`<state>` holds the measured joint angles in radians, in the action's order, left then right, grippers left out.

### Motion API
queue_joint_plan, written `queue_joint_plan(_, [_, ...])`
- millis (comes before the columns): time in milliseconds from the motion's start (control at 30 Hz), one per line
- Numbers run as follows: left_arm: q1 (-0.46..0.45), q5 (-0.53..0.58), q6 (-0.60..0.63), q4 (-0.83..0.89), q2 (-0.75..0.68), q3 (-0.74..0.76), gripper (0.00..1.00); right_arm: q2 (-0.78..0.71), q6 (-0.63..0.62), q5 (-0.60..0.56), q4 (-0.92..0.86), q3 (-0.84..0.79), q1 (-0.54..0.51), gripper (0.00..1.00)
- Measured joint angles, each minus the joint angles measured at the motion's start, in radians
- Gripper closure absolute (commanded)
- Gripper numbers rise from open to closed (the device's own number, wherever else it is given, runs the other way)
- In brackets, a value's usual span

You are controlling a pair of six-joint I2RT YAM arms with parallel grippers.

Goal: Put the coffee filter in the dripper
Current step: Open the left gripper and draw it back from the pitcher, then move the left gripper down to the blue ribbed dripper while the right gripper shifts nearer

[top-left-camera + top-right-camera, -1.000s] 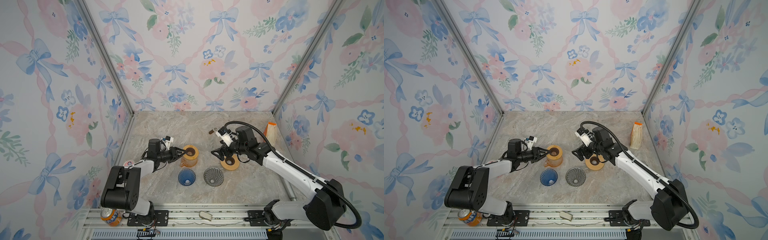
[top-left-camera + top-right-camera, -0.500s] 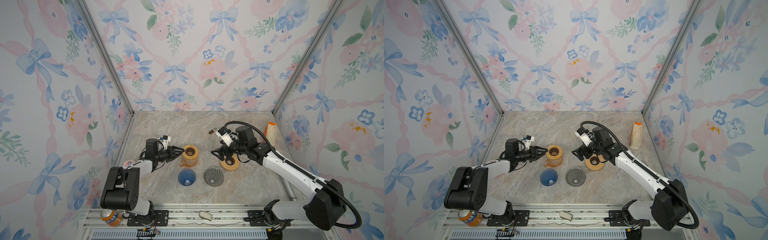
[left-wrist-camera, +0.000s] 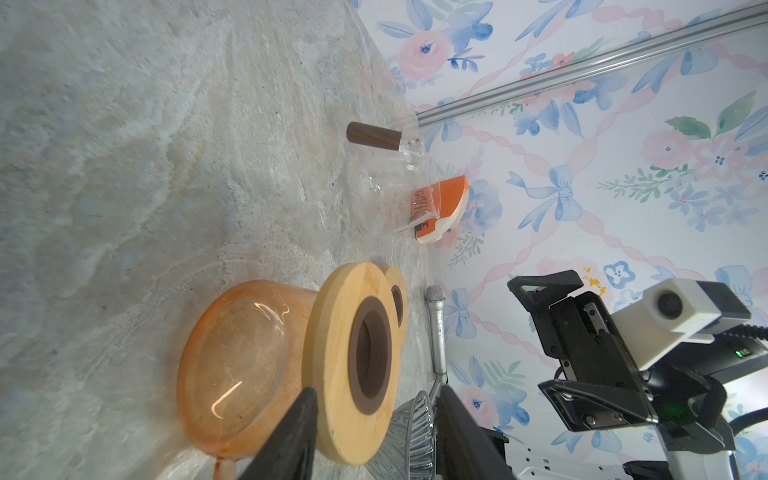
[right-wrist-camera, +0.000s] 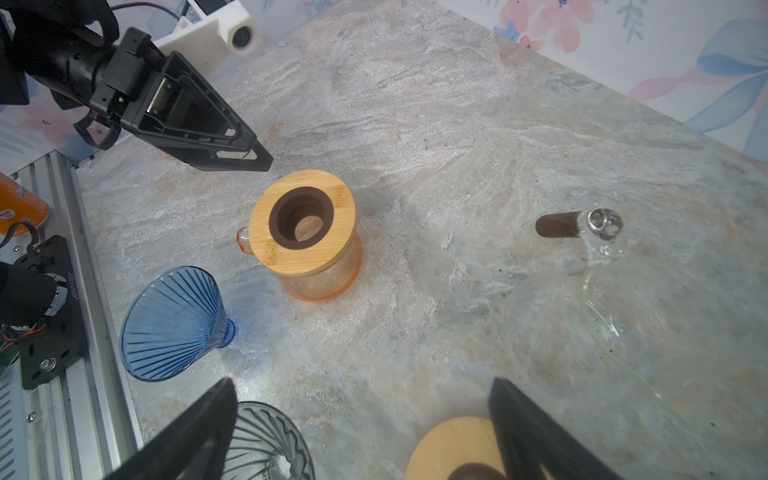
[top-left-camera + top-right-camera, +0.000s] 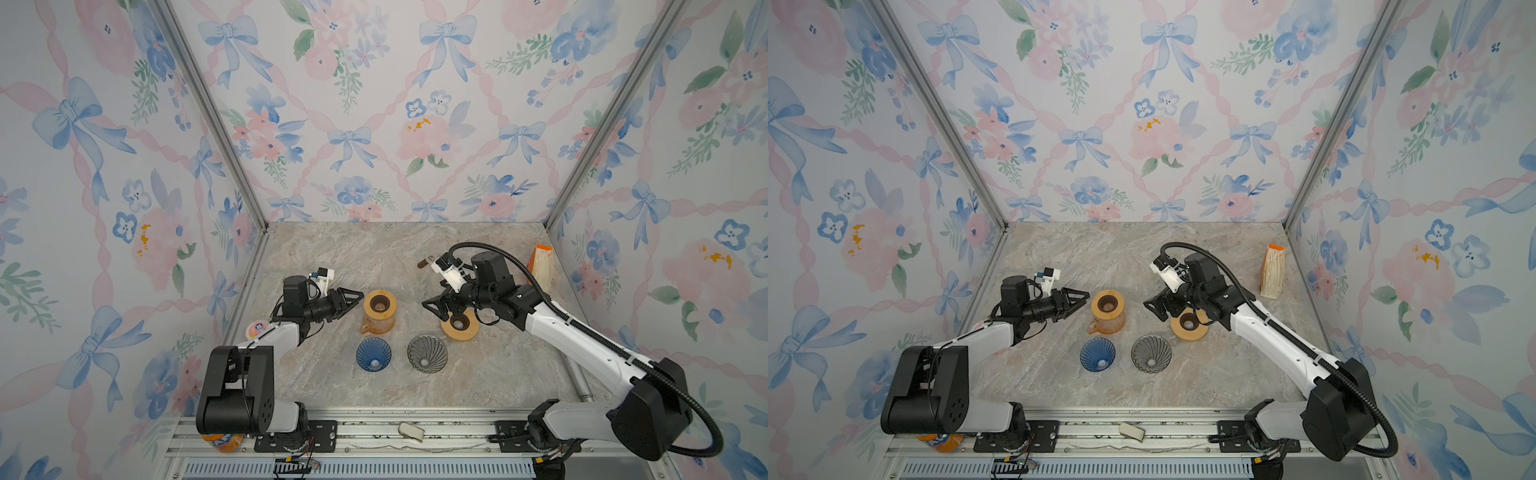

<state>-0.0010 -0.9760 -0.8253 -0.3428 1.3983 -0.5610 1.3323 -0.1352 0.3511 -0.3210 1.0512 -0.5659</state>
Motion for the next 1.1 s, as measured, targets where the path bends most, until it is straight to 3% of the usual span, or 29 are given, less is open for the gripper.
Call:
queue_joint_plan(267, [0.006,0.019,0.195,0.33,-0.11,-0.102,0.22,-0.026,0.004,-0.008,0.04,-0.018,0.0,0.03])
queue_joint_plan(400, [0.005,0.034,0.243,0.431,-0.185,-0.106,0.17,-0.04,0.003,-0.016,0.069,-0.035,0.0,0.04])
queue_joint_plan(767, [-0.006,0.136,0.344,0.715,-0.345,-0.127,0.19,-0.044,0.0,-0.029,0.094,-0.045,-0.001,0.03])
queue_joint_plan(1100, [-0.127,0.23,0.328,0.839,-0.47,-0.06,0.27,-0.058,-0.004,-0.053,0.122,-0.123,-0.053,0.03])
